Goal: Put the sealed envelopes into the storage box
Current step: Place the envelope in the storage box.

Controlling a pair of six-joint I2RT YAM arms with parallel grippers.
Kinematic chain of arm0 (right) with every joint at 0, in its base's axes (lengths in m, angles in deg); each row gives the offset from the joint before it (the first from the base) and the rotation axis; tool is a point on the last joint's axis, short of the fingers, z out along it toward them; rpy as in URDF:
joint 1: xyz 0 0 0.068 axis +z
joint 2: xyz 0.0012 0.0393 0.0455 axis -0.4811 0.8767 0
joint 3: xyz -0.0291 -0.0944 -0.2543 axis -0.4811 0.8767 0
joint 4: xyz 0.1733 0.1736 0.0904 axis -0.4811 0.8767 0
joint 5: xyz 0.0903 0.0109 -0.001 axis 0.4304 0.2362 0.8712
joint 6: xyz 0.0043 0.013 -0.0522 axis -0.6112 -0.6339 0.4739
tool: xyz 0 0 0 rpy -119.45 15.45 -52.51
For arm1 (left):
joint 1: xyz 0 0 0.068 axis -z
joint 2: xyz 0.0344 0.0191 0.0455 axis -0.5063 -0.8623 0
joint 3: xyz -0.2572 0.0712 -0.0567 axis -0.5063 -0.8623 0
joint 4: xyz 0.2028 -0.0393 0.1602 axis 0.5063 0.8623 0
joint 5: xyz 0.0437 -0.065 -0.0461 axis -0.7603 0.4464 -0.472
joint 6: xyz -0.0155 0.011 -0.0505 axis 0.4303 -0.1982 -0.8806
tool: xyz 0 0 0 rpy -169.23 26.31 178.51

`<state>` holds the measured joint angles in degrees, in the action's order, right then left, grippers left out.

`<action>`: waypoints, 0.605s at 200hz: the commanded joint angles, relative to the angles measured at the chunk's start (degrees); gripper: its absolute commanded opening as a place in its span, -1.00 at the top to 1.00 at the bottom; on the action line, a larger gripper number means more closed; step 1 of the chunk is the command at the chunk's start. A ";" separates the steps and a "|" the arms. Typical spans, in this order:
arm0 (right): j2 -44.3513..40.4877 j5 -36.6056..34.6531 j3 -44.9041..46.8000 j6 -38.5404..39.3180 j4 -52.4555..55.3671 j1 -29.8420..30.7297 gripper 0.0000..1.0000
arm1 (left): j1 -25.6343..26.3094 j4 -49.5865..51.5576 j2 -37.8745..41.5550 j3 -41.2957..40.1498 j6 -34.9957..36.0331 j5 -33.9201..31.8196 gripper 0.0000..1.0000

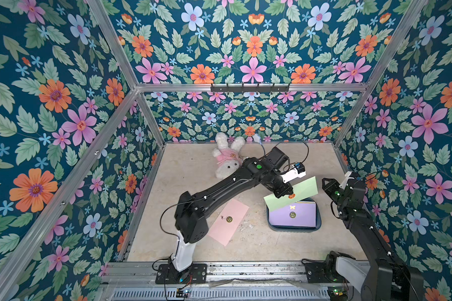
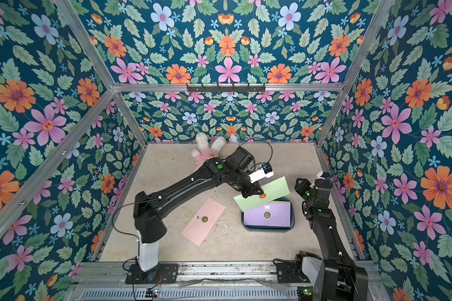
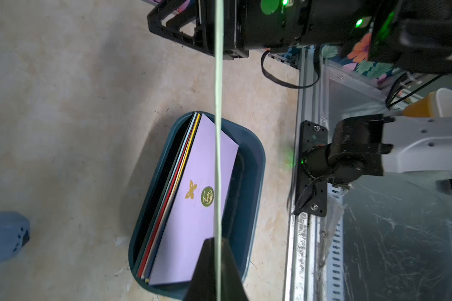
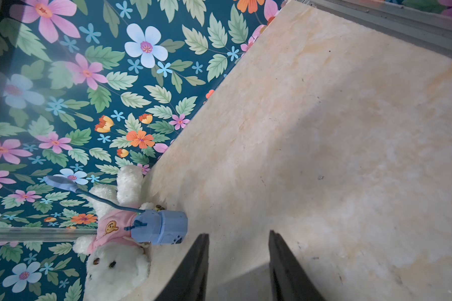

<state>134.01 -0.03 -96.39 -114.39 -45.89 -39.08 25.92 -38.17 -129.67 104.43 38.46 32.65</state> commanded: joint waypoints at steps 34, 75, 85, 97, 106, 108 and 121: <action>-0.69 -0.16 1.20 -0.07 0.12 -1.24 0.16 | 0.70 16.26 -14.70 16.07 11.18 0.24 1.00; -0.74 -0.23 1.26 -0.14 0.42 -1.27 0.16 | 1.49 15.89 -16.71 15.41 12.93 0.86 1.00; -0.75 -0.27 1.35 -0.23 0.39 -1.32 0.16 | 1.87 15.87 -16.98 15.20 13.23 0.64 1.00; -0.58 -0.12 1.43 -0.32 0.23 -1.27 0.16 | 2.35 15.70 -17.29 15.30 13.27 0.19 1.00; -0.34 -0.11 1.46 -0.45 0.26 -1.27 0.16 | 2.76 15.42 -17.52 15.27 13.37 -0.23 1.00; -0.29 -0.11 1.40 -0.48 0.22 -1.27 0.16 | 2.80 15.36 -17.50 15.20 13.37 -0.38 1.00; 0.12 0.13 1.27 -0.58 0.36 -1.27 0.16 | 2.95 15.13 -17.93 15.09 13.38 -0.73 1.00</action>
<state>133.66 -0.21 -95.03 -114.39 -45.36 -40.37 28.56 -23.57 -147.22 119.67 50.66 32.54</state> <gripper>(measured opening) 0.422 0.074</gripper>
